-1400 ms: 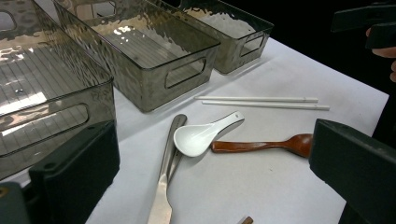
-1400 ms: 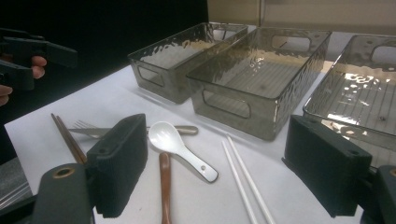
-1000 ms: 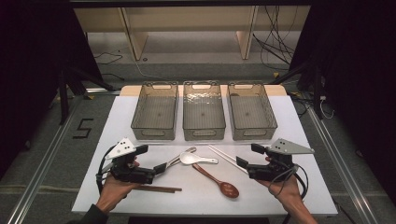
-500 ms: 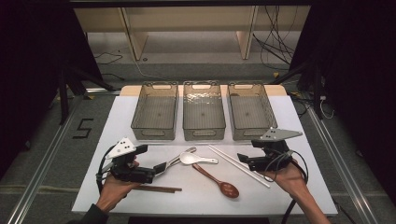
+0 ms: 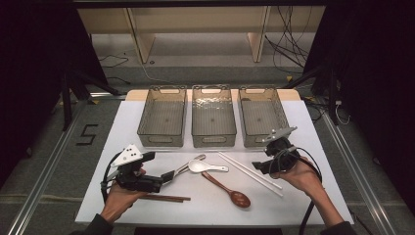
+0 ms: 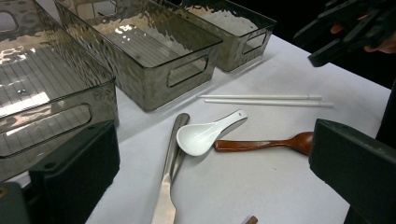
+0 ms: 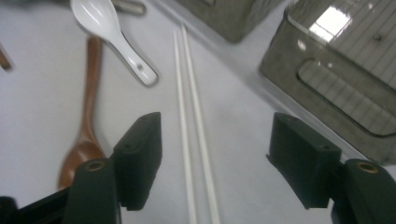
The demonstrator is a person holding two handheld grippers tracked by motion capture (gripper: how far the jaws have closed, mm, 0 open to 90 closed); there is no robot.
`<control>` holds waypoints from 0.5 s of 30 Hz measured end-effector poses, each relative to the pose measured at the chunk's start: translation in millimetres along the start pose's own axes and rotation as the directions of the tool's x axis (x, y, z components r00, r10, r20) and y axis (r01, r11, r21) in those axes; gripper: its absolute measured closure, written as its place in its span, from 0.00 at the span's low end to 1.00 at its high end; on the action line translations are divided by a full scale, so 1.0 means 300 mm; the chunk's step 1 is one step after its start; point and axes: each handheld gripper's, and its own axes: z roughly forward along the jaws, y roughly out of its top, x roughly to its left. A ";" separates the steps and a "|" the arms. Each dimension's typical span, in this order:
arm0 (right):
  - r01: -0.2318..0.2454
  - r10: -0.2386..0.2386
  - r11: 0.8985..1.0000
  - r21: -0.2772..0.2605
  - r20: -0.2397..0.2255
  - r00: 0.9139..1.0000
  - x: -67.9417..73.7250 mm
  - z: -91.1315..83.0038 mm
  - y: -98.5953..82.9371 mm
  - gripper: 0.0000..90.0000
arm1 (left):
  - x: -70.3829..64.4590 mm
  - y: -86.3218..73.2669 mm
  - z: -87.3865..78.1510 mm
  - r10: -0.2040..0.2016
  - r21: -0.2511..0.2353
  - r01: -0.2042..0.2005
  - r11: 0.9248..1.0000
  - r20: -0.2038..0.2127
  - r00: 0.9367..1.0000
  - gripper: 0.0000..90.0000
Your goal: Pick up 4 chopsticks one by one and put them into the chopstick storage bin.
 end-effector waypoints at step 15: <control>0.036 -0.029 0.960 0.277 -0.029 0.999 -0.038 0.111 -0.047 0.57 | 0.000 0.002 0.000 0.008 0.004 -0.008 1.000 0.002 1.000 0.02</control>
